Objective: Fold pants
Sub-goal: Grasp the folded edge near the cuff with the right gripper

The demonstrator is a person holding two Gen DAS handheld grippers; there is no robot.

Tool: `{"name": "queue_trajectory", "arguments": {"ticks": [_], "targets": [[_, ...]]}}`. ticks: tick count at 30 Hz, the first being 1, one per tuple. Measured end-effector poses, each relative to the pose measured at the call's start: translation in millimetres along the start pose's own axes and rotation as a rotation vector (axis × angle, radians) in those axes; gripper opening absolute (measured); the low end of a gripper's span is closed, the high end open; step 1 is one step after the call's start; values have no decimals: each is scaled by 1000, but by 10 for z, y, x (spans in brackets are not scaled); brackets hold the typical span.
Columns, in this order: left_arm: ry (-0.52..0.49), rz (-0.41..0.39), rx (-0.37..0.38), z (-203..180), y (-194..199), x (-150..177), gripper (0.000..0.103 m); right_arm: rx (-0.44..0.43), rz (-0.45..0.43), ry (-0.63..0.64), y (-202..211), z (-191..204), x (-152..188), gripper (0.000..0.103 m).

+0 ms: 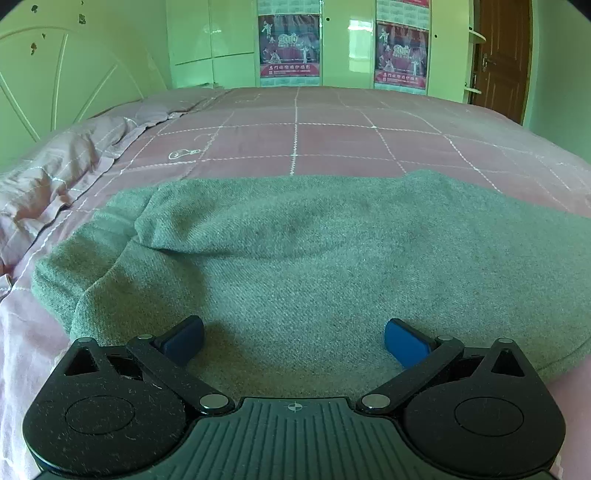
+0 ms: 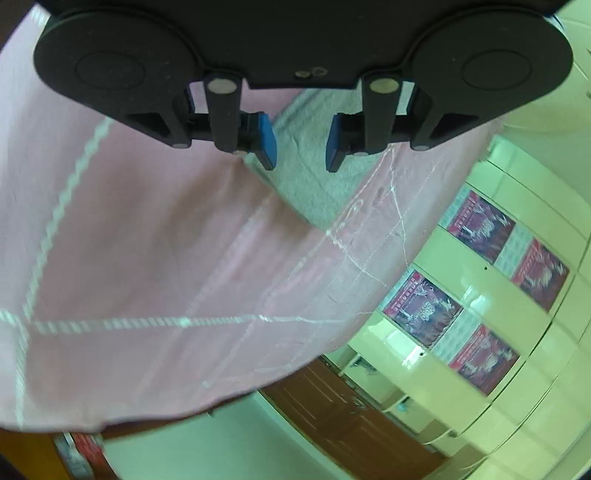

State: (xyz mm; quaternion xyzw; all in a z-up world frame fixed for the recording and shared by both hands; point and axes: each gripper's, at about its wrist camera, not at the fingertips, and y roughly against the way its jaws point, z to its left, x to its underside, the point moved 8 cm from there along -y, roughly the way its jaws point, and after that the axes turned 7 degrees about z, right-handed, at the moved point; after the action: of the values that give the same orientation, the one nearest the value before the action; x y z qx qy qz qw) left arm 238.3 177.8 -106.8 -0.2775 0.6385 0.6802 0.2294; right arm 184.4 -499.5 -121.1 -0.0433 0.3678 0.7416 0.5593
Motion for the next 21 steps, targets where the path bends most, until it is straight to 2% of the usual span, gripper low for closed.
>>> {"name": "queue_trajectory", "arguments": {"ticks": [5, 6, 8, 9, 11, 13, 15, 17, 19, 20, 21], "targets": [[5, -6, -2, -6, -1, 8, 103, -62, 25, -170, -167, -232, 102, 22], [3, -8, 0, -7, 1, 12, 103, -90, 39, -178, -247, -219, 141, 21], [-1, -17, 1, -5, 3, 23, 103, -85, 63, -183, -380, -213, 184, 19], [-1, -22, 1, -6, 4, 30, 103, -73, 68, -162, -395, -189, 189, 9], [-4, -32, -1, -10, 7, 44, 103, -15, 84, -99, -378, -103, 162, 2], [-5, -36, -2, -12, 11, 51, 103, -94, 7, -18, -99, 144, 59, 1], [-5, -38, -1, -15, 12, 53, 103, -135, -49, 74, 113, 347, 28, 1], [-3, -45, 5, -11, 14, 63, 103, -89, -56, 106, 96, 289, 46, 1], [0, -45, 6, -8, 16, 65, 103, 14, 47, 23, -195, -65, 114, 2], [-4, -34, -3, -19, 29, 44, 103, 14, 86, -25, -299, -210, 165, 1], [-17, -23, -26, -60, 80, 8, 103, -13, 71, -43, -282, -216, 162, 3]]}}
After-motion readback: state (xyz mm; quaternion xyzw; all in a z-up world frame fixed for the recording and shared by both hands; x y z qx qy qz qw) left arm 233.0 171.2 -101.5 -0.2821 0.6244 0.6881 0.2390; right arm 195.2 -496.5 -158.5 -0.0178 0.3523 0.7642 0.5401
